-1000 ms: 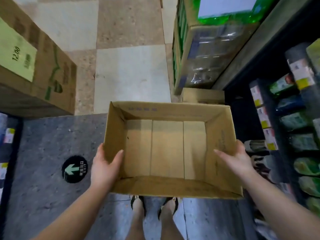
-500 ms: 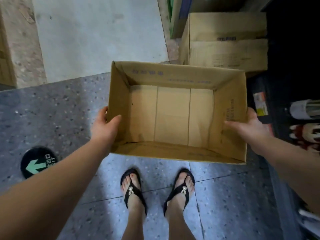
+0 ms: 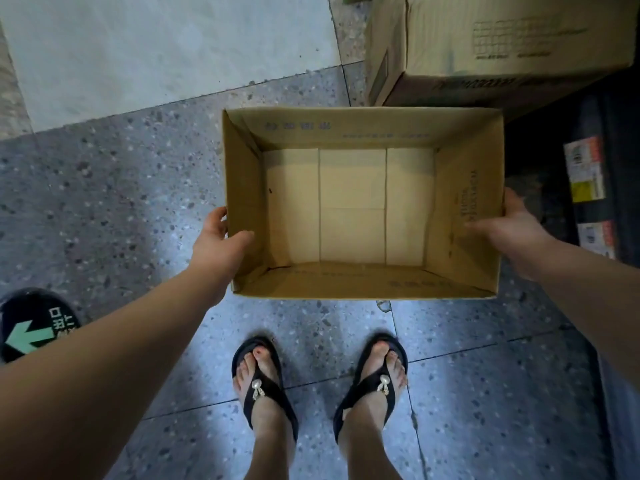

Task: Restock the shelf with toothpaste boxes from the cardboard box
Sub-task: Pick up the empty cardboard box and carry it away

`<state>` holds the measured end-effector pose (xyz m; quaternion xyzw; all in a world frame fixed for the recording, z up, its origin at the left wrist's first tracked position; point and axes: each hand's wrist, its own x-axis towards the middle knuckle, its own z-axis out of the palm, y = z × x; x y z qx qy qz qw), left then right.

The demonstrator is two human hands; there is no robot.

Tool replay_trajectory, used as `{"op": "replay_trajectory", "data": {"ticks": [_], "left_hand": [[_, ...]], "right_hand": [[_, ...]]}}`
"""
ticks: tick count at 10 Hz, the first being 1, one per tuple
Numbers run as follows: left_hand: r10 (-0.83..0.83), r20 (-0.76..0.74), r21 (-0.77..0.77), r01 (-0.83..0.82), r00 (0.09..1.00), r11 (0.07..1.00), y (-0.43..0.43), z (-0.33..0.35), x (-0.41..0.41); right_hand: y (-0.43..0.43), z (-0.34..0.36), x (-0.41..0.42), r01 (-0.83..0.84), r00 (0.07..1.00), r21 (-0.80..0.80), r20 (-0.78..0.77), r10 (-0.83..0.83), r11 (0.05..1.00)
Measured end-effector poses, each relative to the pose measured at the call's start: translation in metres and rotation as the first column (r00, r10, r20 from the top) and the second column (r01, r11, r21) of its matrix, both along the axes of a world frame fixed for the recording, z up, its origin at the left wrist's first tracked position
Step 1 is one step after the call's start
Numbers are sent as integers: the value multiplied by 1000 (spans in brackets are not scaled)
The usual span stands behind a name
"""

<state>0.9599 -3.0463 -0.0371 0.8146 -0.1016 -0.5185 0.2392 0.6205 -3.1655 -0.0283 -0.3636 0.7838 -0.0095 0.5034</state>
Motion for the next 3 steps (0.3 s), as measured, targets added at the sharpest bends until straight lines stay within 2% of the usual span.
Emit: {"op": "replay_trajectory", "data": {"ticks": [1,2,3], "left_hand": [[-78,13,34,78,997,996,2,-1,1],[-224,52,75,220,973,973,-7,11,1],[-370,154,112,356,916,928,-8,43,-9]], "right_hand": [[2,-4,1,-32,999,14,-36,33,999],[1,5,7,-56,993,26,-103,58,998],[15,33,21,-163,970,29,-177,166,986]]}}
